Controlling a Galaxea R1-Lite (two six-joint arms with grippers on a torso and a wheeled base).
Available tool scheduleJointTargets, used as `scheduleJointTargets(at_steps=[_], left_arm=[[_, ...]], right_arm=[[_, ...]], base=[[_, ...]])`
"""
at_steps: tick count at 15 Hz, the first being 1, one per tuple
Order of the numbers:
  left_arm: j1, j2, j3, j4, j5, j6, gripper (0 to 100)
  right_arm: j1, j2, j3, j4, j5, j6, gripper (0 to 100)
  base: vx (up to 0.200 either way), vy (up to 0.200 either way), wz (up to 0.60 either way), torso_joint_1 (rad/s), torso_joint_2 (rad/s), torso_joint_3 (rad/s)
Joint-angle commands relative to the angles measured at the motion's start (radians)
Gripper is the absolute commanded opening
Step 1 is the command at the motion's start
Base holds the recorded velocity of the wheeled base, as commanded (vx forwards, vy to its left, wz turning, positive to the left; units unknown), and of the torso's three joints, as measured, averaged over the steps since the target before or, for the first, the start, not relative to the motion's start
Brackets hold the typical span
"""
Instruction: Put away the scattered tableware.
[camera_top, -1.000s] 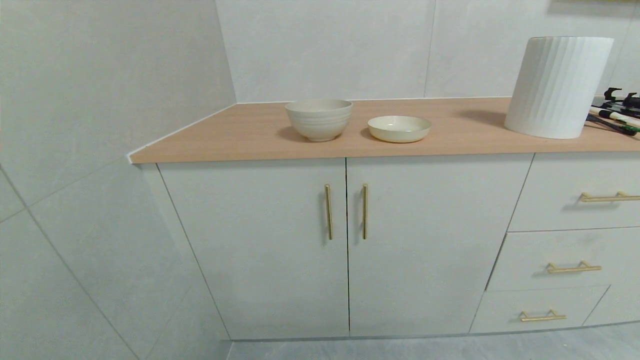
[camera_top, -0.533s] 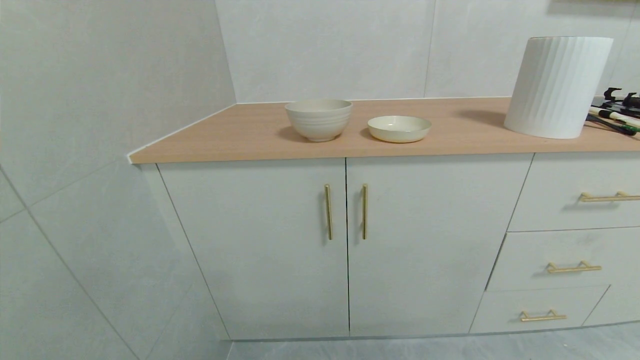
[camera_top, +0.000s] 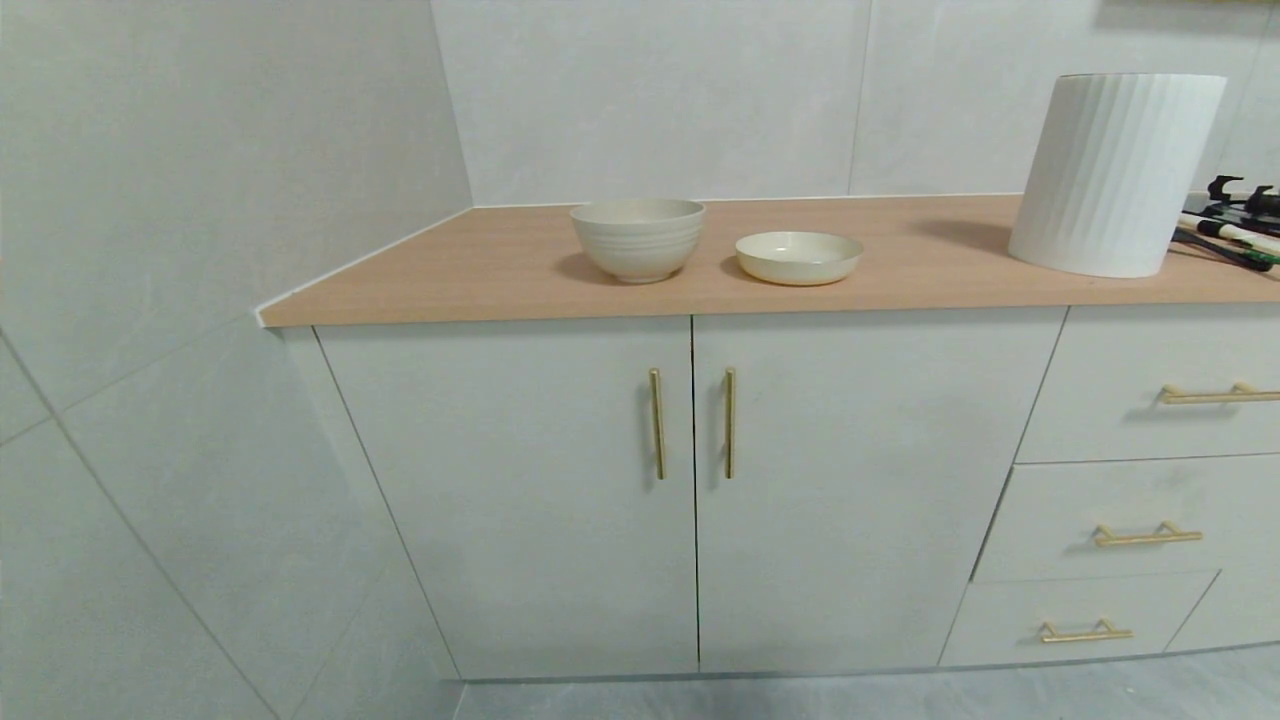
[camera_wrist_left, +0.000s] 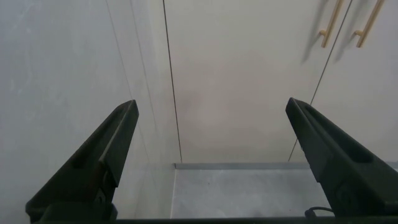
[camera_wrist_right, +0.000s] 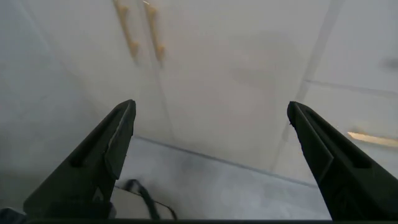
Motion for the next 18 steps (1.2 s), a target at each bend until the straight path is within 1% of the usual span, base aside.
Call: scheduleJointTargets(at_steps=[1, 2, 4, 5, 8, 9, 11, 12, 15, 16, 18], left_arm=[[0.0, 0.0, 0.0, 0.0, 0.001, 0.0, 100], [0.0, 0.0, 0.0, 0.0, 0.001, 0.0, 100], [0.0, 0.0, 0.0, 0.0, 0.001, 0.0, 100], [0.0, 0.0, 0.0, 0.0, 0.001, 0.0, 100], [0.0, 0.0, 0.0, 0.0, 0.001, 0.0, 100], [0.0, 0.0, 0.0, 0.0, 0.001, 0.0, 100], [0.0, 0.0, 0.0, 0.0, 0.001, 0.0, 100], [0.0, 0.0, 0.0, 0.0, 0.001, 0.0, 100], [0.0, 0.0, 0.0, 0.0, 0.001, 0.0, 100], [0.0, 0.0, 0.0, 0.0, 0.001, 0.0, 100], [0.0, 0.0, 0.0, 0.0, 0.001, 0.0, 100]], right_arm=[[0.224, 0.415, -0.18, -0.176, 0.032, 0.018, 100], [0.28, 0.436, -0.183, -0.182, 0.033, 0.029, 100], [0.343, 0.498, -0.189, -0.188, 0.038, 0.077, 100], [0.366, 0.567, -0.221, -0.192, 0.041, 0.097, 100], [0.369, 0.783, -0.35, -0.246, 0.052, 0.098, 100], [0.369, 0.824, -0.375, -0.26, 0.062, 0.098, 100], [0.369, 0.999, -0.46, -0.321, 0.113, 0.101, 100], [0.369, 1.073, -0.508, -0.327, 0.118, 0.104, 100], [0.378, 1.225, -0.669, -0.327, 0.136, 0.184, 100], [0.396, 1.283, -0.723, -0.329, 0.141, 0.215, 100], [0.409, 1.361, -0.763, -0.338, 0.139, 0.227, 100]], base=[[0.0, 0.0, 0.0, 0.0, 0.0, 0.0], [0.0, 0.0, 0.0, 0.0, 0.0, 0.0], [0.0, 0.0, 0.0, 0.0, 0.0, 0.0], [0.0, 0.0, 0.0, 0.0, 0.0, 0.0], [0.0, 0.0, 0.0, 0.0, 0.0, 0.0], [0.0, 0.0, 0.0, 0.0, 0.0, 0.0], [0.0, 0.0, 0.0, 0.0, 0.0, 0.0], [0.0, 0.0, 0.0, 0.0, 0.0, 0.0], [0.0, 0.0, 0.0, 0.0, 0.0, 0.0], [0.0, 0.0, 0.0, 0.0, 0.0, 0.0], [0.0, 0.0, 0.0, 0.0, 0.0, 0.0]])
